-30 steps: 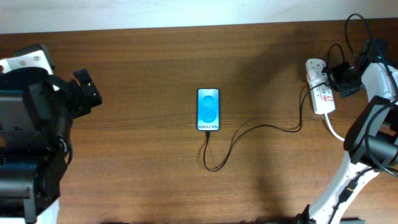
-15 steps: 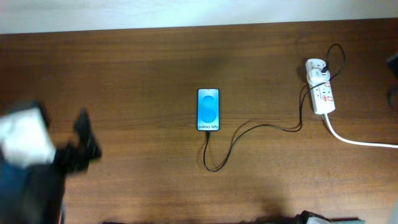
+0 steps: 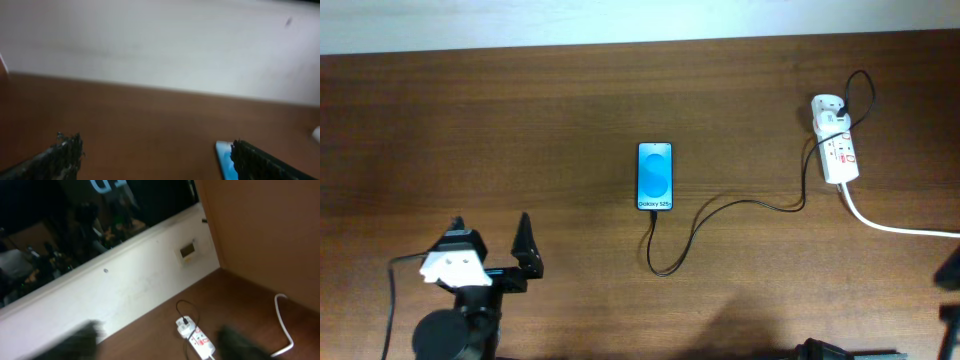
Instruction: Plug charger to phone and switch on socket
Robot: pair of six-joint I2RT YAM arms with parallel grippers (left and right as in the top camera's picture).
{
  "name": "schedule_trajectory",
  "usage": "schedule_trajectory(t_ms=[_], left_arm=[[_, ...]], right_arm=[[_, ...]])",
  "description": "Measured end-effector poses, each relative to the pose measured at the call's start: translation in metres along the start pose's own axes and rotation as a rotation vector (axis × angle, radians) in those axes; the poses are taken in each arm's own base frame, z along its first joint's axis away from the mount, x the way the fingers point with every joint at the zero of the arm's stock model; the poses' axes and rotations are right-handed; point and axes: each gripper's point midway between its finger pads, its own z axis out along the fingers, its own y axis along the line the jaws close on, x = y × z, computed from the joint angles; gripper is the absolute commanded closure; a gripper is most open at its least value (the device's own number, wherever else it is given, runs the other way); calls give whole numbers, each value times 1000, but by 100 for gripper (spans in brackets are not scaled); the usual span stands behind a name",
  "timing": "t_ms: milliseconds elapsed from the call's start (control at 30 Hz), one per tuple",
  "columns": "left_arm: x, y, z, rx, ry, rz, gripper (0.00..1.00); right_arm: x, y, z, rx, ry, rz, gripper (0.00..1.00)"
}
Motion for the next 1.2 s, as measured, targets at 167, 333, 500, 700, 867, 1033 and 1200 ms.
schedule_trajectory(t_ms=[167,333,500,700,867,1033,1200], left_arm=[[42,6,1,-19,151,25,1],[118,21,-24,-66,475,76,1],[152,30,-46,-92,642,103,1],[152,30,-45,-92,642,102,1],[152,30,-46,-92,642,102,1],[152,30,-46,-92,640,102,1],[152,30,-46,-92,640,102,1]], right_arm=[[15,-4,-27,-2,11,-3,1],[72,-27,-36,92,246,1,1],[83,-45,-41,175,286,-31,1],[95,-45,-29,85,329,-105,1],[184,-51,57,-98,146,-142,1],[226,-35,110,-296,-111,-117,1],[268,-47,129,-288,-86,-121,1]])
